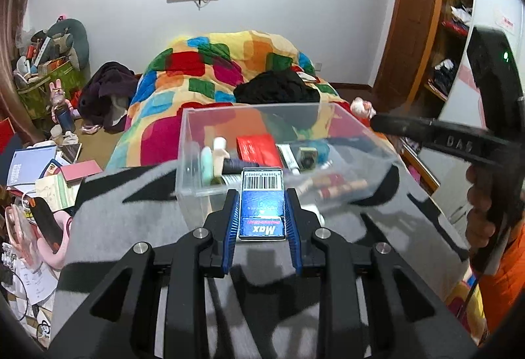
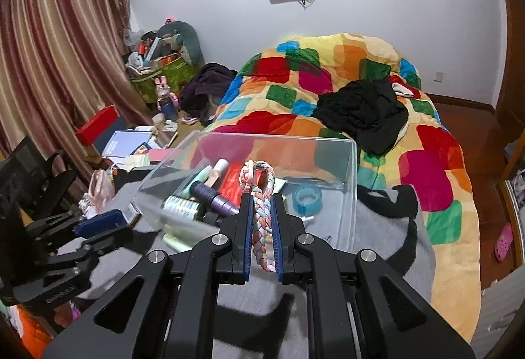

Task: Organize objects
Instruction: 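Carry blue box into bin with left tool while right drops rope toy inside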

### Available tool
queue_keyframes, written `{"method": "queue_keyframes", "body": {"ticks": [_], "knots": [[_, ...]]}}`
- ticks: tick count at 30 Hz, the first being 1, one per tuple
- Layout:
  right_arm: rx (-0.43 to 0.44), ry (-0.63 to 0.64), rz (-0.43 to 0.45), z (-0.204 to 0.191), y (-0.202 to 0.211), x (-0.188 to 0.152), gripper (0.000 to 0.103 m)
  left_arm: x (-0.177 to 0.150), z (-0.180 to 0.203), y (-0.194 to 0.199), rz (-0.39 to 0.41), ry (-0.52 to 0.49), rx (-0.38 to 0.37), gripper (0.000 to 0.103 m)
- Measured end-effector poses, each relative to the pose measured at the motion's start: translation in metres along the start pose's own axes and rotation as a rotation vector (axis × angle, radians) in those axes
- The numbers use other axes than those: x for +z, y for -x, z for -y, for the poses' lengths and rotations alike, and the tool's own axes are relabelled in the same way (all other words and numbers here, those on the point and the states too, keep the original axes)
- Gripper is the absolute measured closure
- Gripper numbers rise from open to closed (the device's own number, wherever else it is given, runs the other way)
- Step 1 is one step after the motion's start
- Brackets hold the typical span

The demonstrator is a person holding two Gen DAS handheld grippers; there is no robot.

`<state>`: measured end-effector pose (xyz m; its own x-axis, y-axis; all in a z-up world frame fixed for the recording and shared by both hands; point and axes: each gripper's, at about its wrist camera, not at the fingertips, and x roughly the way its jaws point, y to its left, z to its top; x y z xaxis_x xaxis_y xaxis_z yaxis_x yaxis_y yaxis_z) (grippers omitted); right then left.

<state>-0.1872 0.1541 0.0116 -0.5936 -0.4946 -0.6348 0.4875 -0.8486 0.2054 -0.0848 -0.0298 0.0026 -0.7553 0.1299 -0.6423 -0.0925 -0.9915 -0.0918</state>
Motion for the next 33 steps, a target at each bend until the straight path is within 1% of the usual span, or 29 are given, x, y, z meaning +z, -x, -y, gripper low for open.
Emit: {"method": "queue_keyframes", "body": {"ticks": [4,11,16,19,20,22,24,26,29,33], "knots": [[-0.015,-0.005,-0.033,0.004,-0.02,0.003,0.093,0.013,-0.006,-0.015,-0.002,0.021,0.008,0.076],[-0.015,0.004,-0.117,0.004,-0.054,-0.002,0.093,0.025,-0.015,-0.044,-0.043,0.057,0.002,0.076],[-0.013,0.03,-0.152,0.001,-0.065,-0.007,0.092,0.025,-0.017,-0.058,-0.075,0.067,-0.002,0.076],[-0.022,0.038,-0.169,0.0,-0.066,-0.009,0.092,0.025,-0.016,-0.055,-0.069,0.071,-0.005,0.076],[-0.021,0.039,-0.167,0.0,-0.065,-0.01,0.091,0.025,-0.015,-0.051,-0.061,0.066,-0.004,0.076],[-0.004,0.032,-0.166,0.0,-0.06,-0.01,0.084,0.025,-0.013,-0.047,-0.052,0.056,-0.005,0.075],[0.023,0.024,-0.156,0.0,-0.052,-0.01,0.074,0.025,-0.012,-0.041,-0.045,0.05,-0.008,0.074],[0.03,0.03,-0.138,-0.004,-0.043,-0.011,0.071,0.025,-0.011,-0.035,-0.035,0.047,-0.011,0.071],[0.058,0.052,-0.12,-0.014,-0.028,-0.016,0.071,0.02,-0.012,-0.025,-0.018,0.048,-0.015,0.063],[0.083,0.094,-0.127,-0.032,-0.02,-0.03,0.066,0.008,-0.014,-0.011,-0.011,0.047,-0.009,0.057]]}}
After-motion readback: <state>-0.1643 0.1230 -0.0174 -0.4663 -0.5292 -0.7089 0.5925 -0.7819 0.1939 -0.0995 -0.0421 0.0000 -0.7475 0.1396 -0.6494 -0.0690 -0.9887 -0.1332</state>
